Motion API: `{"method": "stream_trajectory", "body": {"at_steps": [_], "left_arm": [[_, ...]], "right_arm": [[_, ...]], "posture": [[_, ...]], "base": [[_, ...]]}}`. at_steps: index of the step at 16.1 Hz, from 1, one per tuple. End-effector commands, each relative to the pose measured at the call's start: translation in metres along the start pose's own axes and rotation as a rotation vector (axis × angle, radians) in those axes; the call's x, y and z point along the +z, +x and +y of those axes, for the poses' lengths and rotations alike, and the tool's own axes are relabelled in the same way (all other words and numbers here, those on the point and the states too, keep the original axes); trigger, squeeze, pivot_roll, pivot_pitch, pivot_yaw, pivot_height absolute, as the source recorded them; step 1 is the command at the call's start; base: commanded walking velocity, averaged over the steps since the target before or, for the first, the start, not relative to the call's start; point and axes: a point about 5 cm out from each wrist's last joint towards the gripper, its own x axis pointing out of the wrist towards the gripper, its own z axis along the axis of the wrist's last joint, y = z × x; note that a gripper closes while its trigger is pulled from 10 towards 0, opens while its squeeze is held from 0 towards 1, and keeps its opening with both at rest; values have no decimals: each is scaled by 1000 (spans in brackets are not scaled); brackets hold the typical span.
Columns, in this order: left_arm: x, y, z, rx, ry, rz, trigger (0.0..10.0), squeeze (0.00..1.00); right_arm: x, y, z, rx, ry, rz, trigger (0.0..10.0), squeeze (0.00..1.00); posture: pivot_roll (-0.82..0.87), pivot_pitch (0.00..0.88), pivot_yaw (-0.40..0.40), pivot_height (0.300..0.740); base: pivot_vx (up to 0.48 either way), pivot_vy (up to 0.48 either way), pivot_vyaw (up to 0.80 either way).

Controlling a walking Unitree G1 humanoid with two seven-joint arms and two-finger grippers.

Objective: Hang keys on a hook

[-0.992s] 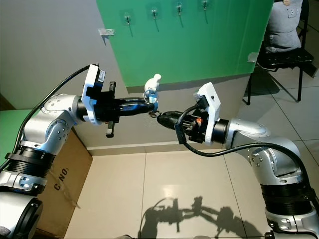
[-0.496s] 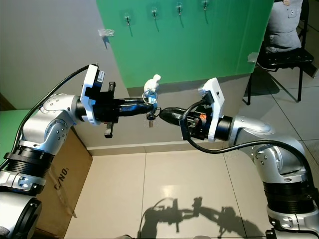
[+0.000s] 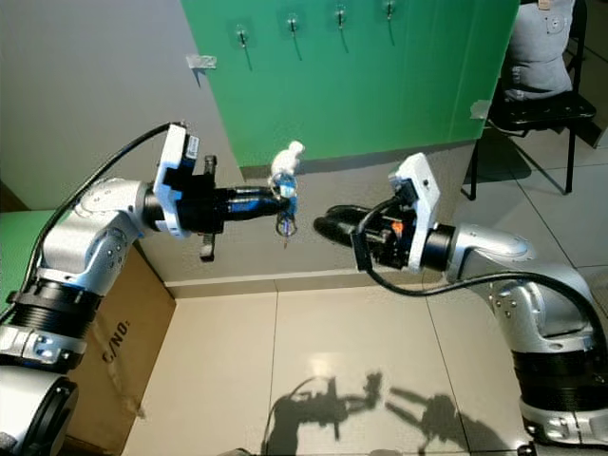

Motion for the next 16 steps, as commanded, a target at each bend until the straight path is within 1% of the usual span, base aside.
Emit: {"method": "stream_trajectory", "body": {"at_steps": [1,2,3,4,5,6,7,8,9,10,11,12,13,14,16], "left_arm": [[1,-9,13,159,42,24,0,0],[-1,-11,15,218,31,25,0,0],[-8,-16,19,329,9,26,0,0],[-17,-25,27,520,-18,25,0,0],[-19,-28,28,549,-18,28,0,0],[-23,-31,29,613,-23,25,0,0],[-31,-39,33,782,-56,16,0,0],[-37,-48,37,950,-103,1,0,0],[-47,-60,39,1124,-156,-10,0,0],[-60,-67,31,1251,-157,27,0,0],[-67,-66,25,1277,-167,39,0,0],[-77,-63,16,1297,-165,67,0,0],[-86,-58,7,1294,-192,76,0,0],[-92,-54,0,1289,-192,86,0,0],[-94,-48,-2,1284,-148,96,0,0]], "right_arm": [[-7,4,-15,-179,-44,-6,10000,1000],[-10,5,-21,-257,-54,-16,10000,1000],[-17,7,-27,-378,-68,-26,10000,1000],[-26,8,-29,-479,-75,-42,10000,1000],[-29,8,-29,-500,-75,-45,10000,1000],[-33,9,-31,-554,-72,-59,10000,1000],[-39,10,-34,-655,-109,-87,10000,1000],[-44,12,-33,-715,-132,-109,10000,1000],[-47,13,-32,-773,-133,-153,10000,1000],[-55,14,-30,-840,-158,-181,10000,1000],[-62,14,-30,-869,-161,-181,10000,1000],[-69,12,-31,-925,-167,-199,10000,1000],[-78,13,-29,-936,-186,-200,10000,1000],[-85,12,-29,-961,-212,-209,10000,1000],[-91,10,-32,-1008,-223,-217,10000,1000]], "posture": [[-340,0,171,740],[-337,0,169,740],[-332,0,169,740],[-327,0,169,740],[-325,0,169,740],[-319,0,165,740],[-316,0,168,740],[-313,0,169,740],[-308,0,169,740],[-305,0,170,740],[-305,0,170,740],[-295,0,173,740],[-293,0,174,740],[-289,0,177,740],[-286,0,178,740]], "base": [[0,0,0],[0,0,0],[0,0,0],[0,0,0],[0,0,0],[0,0,0],[0,0,0],[0,0,0],[0,0,0],[0,0,0],[0,0,0],[0,0,0],[0,0,0],[0,0,0],[0,0,0]]}}
